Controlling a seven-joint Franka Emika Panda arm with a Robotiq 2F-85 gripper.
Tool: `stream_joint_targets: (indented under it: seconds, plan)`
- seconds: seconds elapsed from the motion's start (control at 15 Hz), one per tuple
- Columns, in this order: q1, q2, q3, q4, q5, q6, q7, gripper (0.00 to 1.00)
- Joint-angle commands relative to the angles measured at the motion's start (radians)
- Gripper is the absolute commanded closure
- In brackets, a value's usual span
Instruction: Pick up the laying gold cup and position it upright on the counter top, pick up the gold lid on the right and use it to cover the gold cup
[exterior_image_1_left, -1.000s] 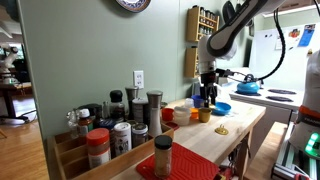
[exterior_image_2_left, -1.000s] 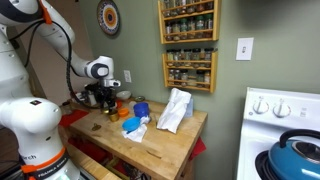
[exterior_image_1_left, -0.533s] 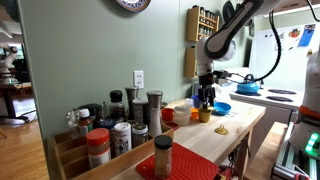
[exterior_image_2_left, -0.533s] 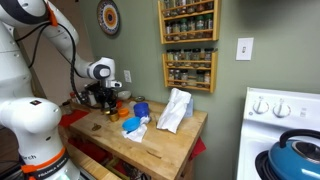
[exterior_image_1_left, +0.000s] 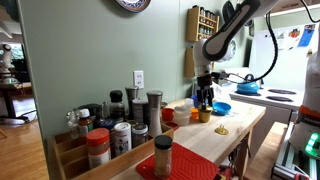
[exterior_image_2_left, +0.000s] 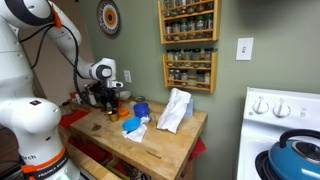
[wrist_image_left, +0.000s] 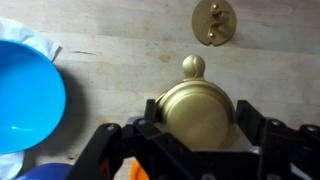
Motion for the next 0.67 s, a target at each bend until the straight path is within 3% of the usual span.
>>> stream_joint_targets:
  seconds: [0.0,0.6]
  plan:
    - [-0.006,0.026,0.003,0.011,-0.047,0.013,0.042,0.36]
    - [-0.003,0.048,0.004,0.022,-0.066,0.018,0.06,0.36]
